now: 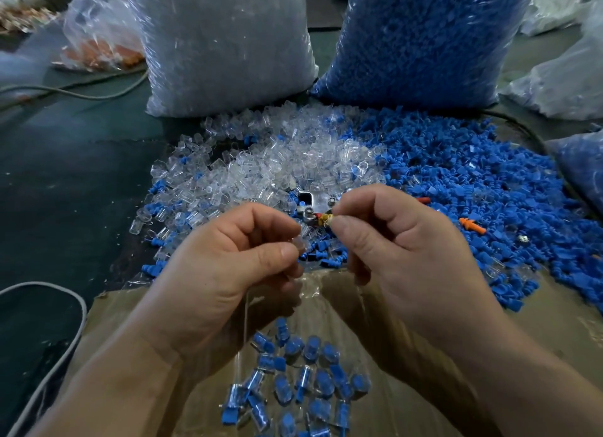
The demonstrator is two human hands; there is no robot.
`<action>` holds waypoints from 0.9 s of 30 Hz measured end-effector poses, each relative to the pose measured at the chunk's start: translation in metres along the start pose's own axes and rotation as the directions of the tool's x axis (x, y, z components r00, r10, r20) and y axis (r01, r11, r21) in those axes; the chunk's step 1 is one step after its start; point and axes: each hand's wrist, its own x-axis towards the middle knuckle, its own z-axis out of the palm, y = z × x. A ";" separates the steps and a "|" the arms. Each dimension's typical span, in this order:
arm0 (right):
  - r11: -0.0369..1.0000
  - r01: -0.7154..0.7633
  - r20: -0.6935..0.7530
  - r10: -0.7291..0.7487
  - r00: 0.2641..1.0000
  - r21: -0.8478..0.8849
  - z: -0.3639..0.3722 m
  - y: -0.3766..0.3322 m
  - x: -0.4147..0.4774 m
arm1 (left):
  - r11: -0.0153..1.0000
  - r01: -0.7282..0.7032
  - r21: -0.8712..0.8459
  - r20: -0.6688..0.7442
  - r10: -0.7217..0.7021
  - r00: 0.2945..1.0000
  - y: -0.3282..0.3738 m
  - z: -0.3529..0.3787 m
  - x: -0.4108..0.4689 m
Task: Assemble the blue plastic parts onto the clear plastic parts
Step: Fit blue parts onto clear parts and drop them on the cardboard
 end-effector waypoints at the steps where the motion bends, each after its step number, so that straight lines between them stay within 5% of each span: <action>1: 0.998 -0.022 0.030 0.020 0.999 0.056 0.001 -0.001 -0.001 | 1.000 -0.012 0.009 -0.003 0.012 1.000 -0.002 0.000 0.001; 9: 0.946 -0.153 0.145 0.116 0.983 0.285 0.009 -0.005 -0.003 | 0.946 -0.185 0.265 0.022 0.186 0.982 -0.004 -0.003 0.005; 17: 0.908 -0.277 0.166 0.235 0.958 0.316 0.011 -0.007 -0.003 | 0.673 -0.415 0.612 0.070 0.477 0.876 -0.003 0.013 0.001; 19: 0.950 -0.207 0.131 0.180 0.975 0.236 0.011 -0.007 -0.005 | 0.608 -0.430 0.667 0.074 0.521 0.850 -0.004 0.015 0.001; 23: 0.964 0.085 0.041 -0.077 0.996 -0.251 0.010 -0.003 -0.006 | 0.374 -0.412 0.831 0.144 0.570 0.809 -0.003 0.018 0.003; 27: 0.881 0.200 0.036 -0.204 0.978 -0.428 0.013 -0.002 -0.006 | 0.413 -0.336 0.847 0.105 0.489 0.866 0.000 0.020 -0.003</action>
